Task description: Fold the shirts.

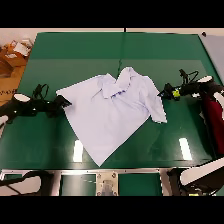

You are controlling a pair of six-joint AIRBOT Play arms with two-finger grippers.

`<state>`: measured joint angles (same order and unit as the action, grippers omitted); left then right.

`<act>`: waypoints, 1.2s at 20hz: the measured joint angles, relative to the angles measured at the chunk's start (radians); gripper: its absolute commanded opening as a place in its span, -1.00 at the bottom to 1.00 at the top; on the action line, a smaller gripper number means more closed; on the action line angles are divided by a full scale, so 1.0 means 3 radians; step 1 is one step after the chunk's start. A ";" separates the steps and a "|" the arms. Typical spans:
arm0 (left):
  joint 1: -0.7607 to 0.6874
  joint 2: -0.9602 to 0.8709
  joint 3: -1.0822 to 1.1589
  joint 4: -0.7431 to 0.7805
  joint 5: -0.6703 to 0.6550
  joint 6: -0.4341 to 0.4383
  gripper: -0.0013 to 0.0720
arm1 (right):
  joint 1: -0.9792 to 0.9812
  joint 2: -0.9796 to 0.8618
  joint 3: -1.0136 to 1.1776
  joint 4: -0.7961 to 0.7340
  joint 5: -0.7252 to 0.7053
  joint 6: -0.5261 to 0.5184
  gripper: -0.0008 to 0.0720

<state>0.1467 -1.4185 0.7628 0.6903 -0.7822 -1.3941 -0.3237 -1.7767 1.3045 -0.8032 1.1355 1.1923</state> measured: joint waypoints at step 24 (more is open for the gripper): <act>0.0226 -0.1494 0.3207 0.0294 -0.1617 0.0151 -0.91 | -0.0259 0.1952 -0.2066 -0.1222 -0.0155 0.1207 -0.94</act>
<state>0.2146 -1.8668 1.7248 0.7784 -1.2675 -1.3487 -0.4015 -1.1912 0.6846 -1.1698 1.0889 1.5543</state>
